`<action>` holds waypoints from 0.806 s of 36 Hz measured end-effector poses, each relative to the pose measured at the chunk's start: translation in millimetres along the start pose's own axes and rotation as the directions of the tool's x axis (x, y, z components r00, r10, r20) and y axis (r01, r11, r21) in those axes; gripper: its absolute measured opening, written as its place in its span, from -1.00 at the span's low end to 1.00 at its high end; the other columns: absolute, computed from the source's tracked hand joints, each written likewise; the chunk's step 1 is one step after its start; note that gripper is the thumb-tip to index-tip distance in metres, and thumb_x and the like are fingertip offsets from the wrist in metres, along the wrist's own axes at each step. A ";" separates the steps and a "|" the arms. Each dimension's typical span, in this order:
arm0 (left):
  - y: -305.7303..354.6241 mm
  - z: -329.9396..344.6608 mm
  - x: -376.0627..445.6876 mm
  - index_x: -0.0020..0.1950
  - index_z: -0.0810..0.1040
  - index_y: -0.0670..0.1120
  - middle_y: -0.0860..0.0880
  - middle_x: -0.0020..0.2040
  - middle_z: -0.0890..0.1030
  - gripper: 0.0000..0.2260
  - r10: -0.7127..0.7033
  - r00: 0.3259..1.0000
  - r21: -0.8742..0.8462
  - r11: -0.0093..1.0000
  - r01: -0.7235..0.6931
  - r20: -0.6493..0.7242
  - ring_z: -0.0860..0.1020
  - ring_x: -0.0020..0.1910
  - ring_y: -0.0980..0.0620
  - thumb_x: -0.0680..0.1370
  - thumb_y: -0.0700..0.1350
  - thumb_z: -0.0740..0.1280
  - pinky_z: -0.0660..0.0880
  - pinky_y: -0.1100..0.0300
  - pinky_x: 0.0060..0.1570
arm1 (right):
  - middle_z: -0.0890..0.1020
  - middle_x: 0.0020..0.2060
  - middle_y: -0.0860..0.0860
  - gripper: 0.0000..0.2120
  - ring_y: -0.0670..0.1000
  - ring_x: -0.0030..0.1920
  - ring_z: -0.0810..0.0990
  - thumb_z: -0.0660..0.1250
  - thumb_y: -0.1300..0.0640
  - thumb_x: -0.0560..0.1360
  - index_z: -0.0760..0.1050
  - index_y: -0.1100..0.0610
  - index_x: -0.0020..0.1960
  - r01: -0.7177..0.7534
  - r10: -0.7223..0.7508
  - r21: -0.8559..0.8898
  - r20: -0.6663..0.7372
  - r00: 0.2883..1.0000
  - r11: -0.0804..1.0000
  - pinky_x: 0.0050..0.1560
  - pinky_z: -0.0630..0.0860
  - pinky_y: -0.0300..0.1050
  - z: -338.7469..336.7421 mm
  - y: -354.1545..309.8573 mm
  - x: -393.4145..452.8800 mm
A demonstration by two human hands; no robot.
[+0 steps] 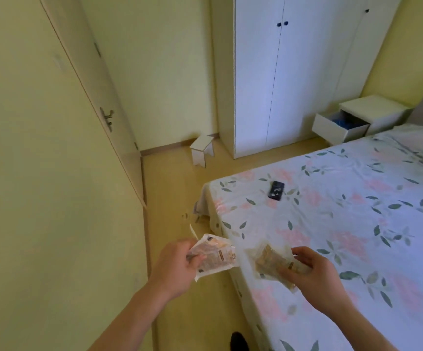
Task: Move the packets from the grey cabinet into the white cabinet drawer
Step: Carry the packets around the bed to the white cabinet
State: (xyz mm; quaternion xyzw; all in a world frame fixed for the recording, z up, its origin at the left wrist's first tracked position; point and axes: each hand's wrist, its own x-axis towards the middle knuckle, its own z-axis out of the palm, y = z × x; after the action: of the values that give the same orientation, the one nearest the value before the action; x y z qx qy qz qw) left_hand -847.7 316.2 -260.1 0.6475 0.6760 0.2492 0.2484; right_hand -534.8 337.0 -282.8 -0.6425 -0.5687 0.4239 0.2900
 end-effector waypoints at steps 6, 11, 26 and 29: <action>-12.6 -18.7 106.5 0.09 0.67 0.02 0.17 -0.05 0.65 -0.89 -0.010 1.000 -0.015 1.000 0.010 0.026 0.62 -0.12 0.21 0.57 -0.10 0.42 0.53 0.39 -0.24 | 0.71 -0.22 -0.24 -0.79 -0.15 -0.31 0.66 0.54 0.02 0.42 0.61 -0.07 0.01 0.002 -0.002 -0.011 0.005 1.000 1.000 -0.37 0.52 -0.31 9.2 -48.6 105.5; -33.7 -51.5 177.9 0.07 0.68 0.06 0.15 -0.07 0.66 -0.85 -0.031 0.999 -0.060 0.998 0.029 -0.027 0.64 -0.11 0.17 0.57 -0.16 0.42 0.53 0.37 -0.25 | 0.67 -0.26 -0.34 -0.79 -0.25 -0.25 0.64 0.55 0.00 0.41 0.55 -0.18 -0.05 0.037 -0.036 -0.022 0.025 0.999 0.999 -0.22 0.55 -0.20 22.4 -102.0 188.4; -156.2 -152.1 412.0 0.11 0.68 0.06 0.17 -0.03 0.67 -0.83 0.034 0.999 -0.090 0.995 -0.036 -0.018 0.65 -0.05 0.20 0.56 -0.16 0.43 0.62 0.21 -0.11 | 0.70 -0.22 -0.25 -0.77 -0.19 -0.24 0.66 0.56 -0.01 0.39 0.60 -0.11 0.00 0.066 -0.066 -0.033 -0.014 0.998 0.997 -0.17 0.62 -0.16 147.6 -225.4 388.9; -173.6 -177.2 462.8 0.15 0.67 0.05 0.17 -0.01 0.66 -0.82 0.073 0.997 -0.062 0.995 -0.072 0.017 0.65 -0.03 0.19 0.57 -0.15 0.43 0.60 0.32 -0.13 | 0.71 -0.21 -0.22 -0.77 -0.16 -0.25 0.68 0.56 -0.05 0.38 0.60 -0.12 0.00 0.051 -0.053 -0.037 -0.047 0.997 0.998 -0.11 0.65 -0.04 168.6 -244.6 420.4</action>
State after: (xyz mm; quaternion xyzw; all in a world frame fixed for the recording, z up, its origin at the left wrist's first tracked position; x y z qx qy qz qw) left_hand -1112.4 769.5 -247.2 0.6660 0.6416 0.2725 0.2657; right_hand -803.4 774.3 -243.6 -0.6426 -0.5857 0.3904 0.3028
